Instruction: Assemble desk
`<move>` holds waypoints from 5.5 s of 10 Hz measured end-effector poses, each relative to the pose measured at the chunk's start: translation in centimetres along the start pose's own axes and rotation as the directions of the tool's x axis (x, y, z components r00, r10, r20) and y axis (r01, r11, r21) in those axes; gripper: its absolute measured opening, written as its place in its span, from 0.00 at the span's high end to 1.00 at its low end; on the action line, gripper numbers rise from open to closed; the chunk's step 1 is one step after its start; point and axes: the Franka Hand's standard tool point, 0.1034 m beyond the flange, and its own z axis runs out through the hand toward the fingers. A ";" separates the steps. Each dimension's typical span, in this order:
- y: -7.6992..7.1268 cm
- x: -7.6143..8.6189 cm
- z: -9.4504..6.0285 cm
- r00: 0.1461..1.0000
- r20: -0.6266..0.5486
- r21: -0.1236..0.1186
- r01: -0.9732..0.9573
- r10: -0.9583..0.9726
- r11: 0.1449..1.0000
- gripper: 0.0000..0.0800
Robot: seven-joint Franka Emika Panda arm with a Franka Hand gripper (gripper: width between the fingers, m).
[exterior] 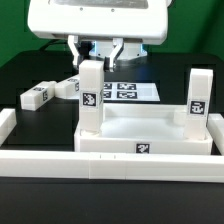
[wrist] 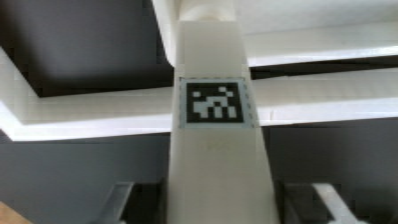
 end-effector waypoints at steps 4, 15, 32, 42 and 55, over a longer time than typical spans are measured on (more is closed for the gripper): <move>0.0 0.2 -0.2 1.000 0.000 0.003 -0.001 0.001 1.000 0.22; 0.0 1.7 0.1 0.974 0.227 0.070 -0.024 0.008 0.997 0.19; 1.0 1.8 1.5 0.874 0.473 0.093 0.071 -0.106 0.993 0.37; 0.9 1.6 1.6 0.859 0.488 -0.016 -0.170 0.156 0.985 0.64; -1.4 1.9 1.9 0.340 0.303 -0.345 -0.832 0.890 0.435 0.64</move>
Offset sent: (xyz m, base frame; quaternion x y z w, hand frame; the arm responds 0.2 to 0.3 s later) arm -0.0031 -0.0002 0.0134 0.0070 -0.0153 -0.0087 0.9998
